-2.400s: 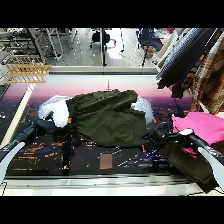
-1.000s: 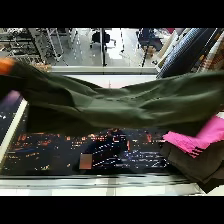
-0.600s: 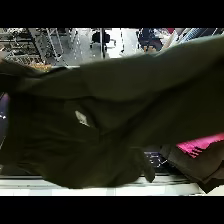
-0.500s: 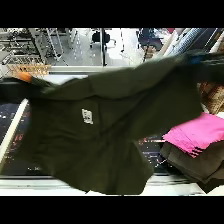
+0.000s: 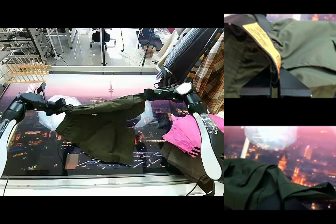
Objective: Fold the clothes and pants, and hang the long-sleeved shirts on hangers.
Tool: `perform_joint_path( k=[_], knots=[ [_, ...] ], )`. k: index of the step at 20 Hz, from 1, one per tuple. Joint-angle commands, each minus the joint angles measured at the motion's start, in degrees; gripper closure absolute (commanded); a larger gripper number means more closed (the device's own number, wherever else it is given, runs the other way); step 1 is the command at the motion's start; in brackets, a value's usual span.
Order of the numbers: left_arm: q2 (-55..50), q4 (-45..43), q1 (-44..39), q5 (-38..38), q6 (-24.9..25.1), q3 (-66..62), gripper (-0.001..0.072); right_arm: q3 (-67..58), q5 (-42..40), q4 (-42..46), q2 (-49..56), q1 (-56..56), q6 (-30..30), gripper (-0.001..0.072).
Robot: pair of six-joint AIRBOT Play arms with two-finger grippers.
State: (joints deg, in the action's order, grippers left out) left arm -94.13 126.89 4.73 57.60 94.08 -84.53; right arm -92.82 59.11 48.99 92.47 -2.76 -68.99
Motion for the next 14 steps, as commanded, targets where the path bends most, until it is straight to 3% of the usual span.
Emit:
perform_joint_path(
  k=[1, 4, 8, 11, 14],
  knots=[
    [-4.00, 0.46, 1.95, 10.40, 4.92, -6.14, 0.0695, -1.42, 14.45, 3.85, -3.61, 0.17, -0.44, 0.0693],
    [-3.91, -2.71, 4.85, 26.73, 11.10, -7.52, 0.0695, 3.91, 28.39, 4.15, -11.43, 1.60, -0.81, 0.0693],
    [-3.93, -15.65, 6.47, 37.16, 16.39, -7.37, 0.0695, 24.79, 30.67, 4.02, -24.98, 8.17, -3.08, 0.0694],
    [-4.61, -18.88, 6.45, 38.49, 17.20, -6.40, 0.0694, 40.87, 26.45, 3.76, -29.94, 16.63, -5.51, 0.0693],
    [-6.10, -18.91, 6.43, 37.55, 17.59, -2.25, 0.0687, 51.78, 13.16, 3.74, -29.09, 25.46, -6.86, 0.0690]
  ],
)
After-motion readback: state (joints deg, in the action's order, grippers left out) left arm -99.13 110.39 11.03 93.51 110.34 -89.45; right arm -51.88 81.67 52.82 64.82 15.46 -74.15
